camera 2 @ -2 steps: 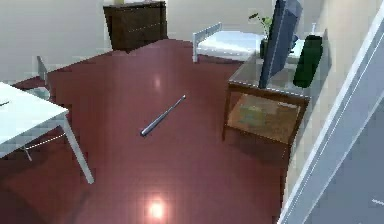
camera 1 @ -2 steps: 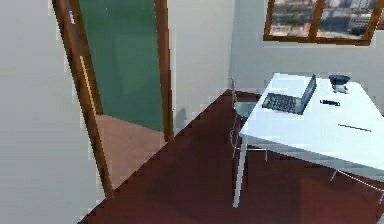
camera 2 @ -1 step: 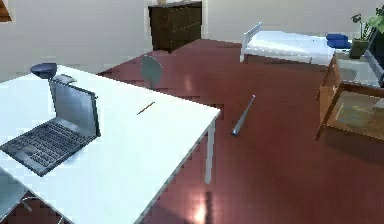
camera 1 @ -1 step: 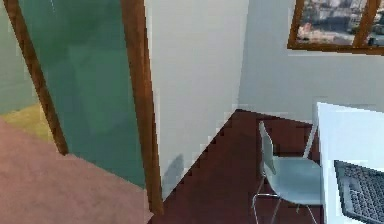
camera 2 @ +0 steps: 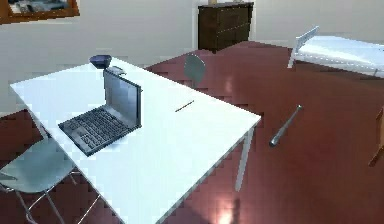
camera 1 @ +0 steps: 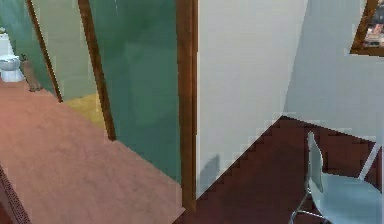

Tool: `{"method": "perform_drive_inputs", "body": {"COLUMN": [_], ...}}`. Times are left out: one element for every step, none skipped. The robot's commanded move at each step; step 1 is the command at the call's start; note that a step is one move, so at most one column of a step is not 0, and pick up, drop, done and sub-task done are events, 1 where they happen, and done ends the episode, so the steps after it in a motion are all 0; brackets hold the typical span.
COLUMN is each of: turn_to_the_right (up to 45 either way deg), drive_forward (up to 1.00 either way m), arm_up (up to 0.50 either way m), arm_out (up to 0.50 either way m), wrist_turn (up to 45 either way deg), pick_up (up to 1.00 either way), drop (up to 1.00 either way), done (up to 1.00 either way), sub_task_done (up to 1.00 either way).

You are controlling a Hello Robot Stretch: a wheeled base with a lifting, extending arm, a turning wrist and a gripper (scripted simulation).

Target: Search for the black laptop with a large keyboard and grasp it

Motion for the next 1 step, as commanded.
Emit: {"method": "perform_drive_inputs", "body": {"turn_to_the_right": [0.0], "drive_forward": [0.1], "arm_up": [0.0], "arm_out": [0.0], "wrist_turn": [0.0], "pick_up": [0.0], "drop": [0.0], "done": [0.0], "sub_task_done": [0.0]}}
